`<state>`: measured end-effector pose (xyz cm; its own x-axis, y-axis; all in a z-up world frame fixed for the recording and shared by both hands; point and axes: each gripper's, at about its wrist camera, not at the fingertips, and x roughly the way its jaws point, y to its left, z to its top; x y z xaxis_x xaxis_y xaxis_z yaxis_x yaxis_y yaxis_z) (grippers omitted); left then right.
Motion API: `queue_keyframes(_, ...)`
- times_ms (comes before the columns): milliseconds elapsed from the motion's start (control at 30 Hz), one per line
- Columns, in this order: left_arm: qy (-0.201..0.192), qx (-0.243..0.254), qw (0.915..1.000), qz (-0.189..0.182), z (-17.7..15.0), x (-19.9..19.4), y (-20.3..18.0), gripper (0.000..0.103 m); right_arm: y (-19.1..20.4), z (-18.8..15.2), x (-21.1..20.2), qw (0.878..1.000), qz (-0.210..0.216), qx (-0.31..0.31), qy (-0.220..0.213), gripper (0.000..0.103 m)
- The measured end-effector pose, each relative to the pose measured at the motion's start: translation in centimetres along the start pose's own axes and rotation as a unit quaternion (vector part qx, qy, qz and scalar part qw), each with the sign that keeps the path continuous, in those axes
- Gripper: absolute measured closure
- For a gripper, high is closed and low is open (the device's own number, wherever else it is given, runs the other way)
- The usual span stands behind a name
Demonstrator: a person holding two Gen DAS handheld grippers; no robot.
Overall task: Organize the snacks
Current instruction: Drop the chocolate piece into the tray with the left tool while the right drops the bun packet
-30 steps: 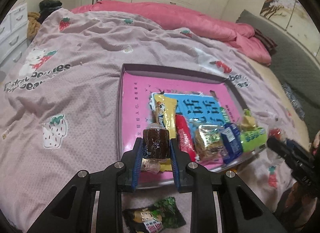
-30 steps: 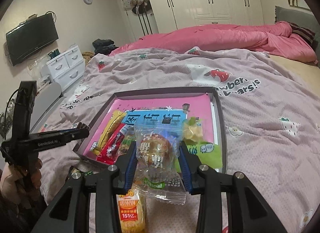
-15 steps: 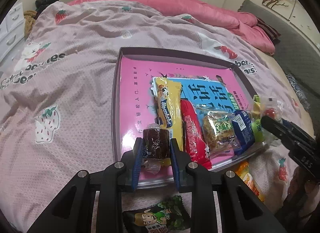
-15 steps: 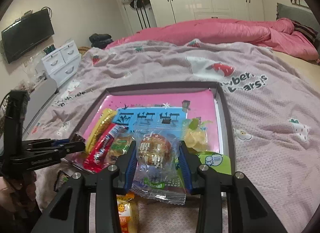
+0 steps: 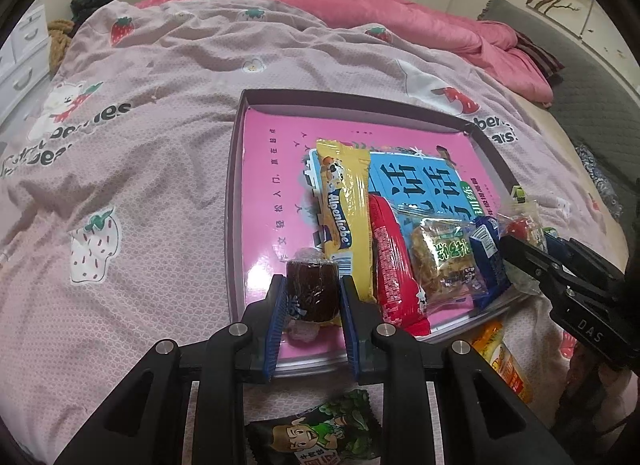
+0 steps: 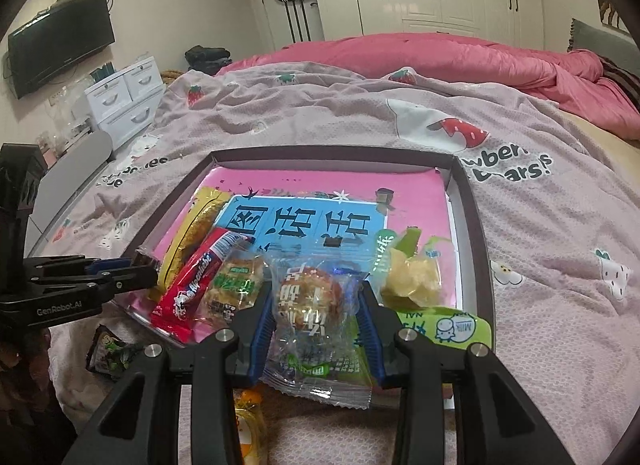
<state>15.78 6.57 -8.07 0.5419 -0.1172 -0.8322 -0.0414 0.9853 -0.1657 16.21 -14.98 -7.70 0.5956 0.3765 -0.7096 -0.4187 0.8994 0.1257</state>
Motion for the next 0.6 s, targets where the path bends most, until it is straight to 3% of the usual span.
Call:
queue_keyframes(467, 0.003, 0.0, 1.0, 0.005, 0.04, 0.12, 0.17, 0.076, -0.73, -0.03, 0.1, 1.0, 0.0, 0.019, 0.003, 0.061)
queue_keyframes(600, -0.001, 0.001, 1.0, 0.004, 0.12, -0.15, 0.13, 0.065, -0.95, 0.12, -0.44, 1.0, 0.006, 0.03, -0.003, 0.054)
